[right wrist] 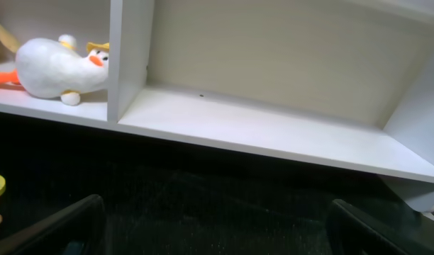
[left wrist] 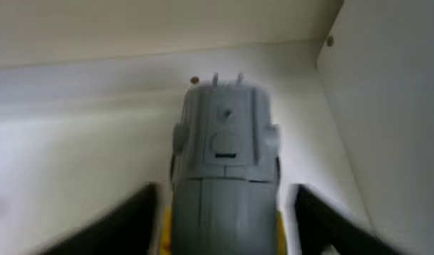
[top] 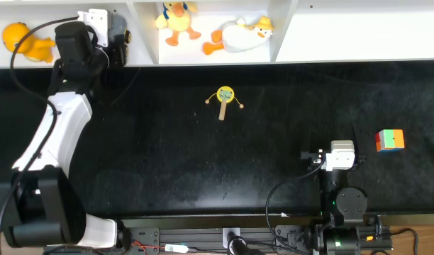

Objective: Store Toys

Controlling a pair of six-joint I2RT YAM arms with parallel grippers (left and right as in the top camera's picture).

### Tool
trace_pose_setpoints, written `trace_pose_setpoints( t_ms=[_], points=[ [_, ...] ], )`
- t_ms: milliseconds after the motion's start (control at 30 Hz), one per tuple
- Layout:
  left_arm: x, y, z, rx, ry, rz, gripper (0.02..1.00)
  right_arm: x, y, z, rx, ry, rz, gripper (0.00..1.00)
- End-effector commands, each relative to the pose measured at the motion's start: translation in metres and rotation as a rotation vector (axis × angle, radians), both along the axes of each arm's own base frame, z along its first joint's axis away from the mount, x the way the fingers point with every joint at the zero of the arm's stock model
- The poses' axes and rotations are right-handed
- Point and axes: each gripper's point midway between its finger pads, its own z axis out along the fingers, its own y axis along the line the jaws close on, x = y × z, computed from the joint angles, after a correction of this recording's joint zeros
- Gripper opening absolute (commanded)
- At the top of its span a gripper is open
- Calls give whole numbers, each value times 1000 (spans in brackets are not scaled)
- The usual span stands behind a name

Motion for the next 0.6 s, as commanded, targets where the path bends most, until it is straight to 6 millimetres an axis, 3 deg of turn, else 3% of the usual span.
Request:
trace_pose_setpoints(
  t_ms=[33,133,233,367,533,600],
  points=[
    [6,-5,13,-17,-24,-14,998,0,-1,-4,-3,1,-6,996],
    [-8,-4,11,-18,25,-11,998,0,-1,-4,-3,1,-6,993],
    [-37,0,15,-9,73,7,998,0,-1,-4,-3,1,-6,996],
    [-98,8,10,18,92,49,998,0,-1,-4,-3,1,-5,996],
    [-181,12,-17,50,60,97,998,0,-1,-4,-3,1,-6,996],
    [-202,10,-23,53,-5,95,998,0,-1,-4,-3,1,-5,993]
  ],
)
